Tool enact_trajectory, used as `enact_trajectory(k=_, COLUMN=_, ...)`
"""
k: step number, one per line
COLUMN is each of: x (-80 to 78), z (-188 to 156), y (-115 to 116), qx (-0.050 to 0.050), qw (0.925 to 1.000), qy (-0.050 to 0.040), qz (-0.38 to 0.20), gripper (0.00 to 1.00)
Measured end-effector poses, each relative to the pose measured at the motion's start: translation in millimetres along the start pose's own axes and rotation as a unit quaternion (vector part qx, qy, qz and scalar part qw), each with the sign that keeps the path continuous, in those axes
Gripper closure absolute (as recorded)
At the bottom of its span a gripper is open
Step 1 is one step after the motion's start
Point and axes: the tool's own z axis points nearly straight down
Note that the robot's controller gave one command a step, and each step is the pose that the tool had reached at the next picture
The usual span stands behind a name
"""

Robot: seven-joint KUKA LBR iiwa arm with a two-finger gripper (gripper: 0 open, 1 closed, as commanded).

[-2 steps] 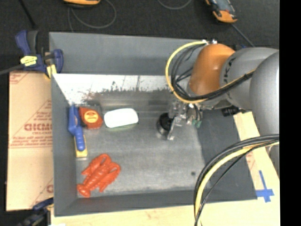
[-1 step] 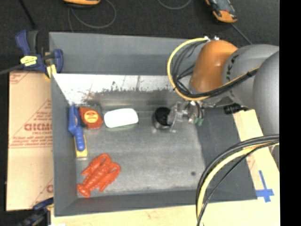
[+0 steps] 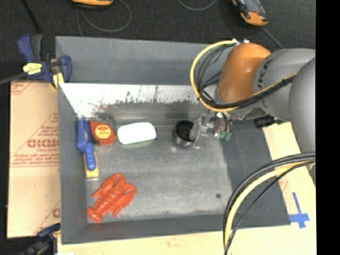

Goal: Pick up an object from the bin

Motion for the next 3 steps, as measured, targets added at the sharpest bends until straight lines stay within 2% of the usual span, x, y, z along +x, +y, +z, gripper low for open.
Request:
enact_trajectory(k=2, x=-2.2, z=-22.6, y=-0.2, qx=-0.001, qw=1.0, qy=-0.0024, qz=0.0, gripper=1.0)
enact_trajectory(k=3, x=-0.7, z=-29.6, y=-0.6, qx=0.0, qw=1.0, qy=0.0012, qz=-0.001, gripper=1.0)
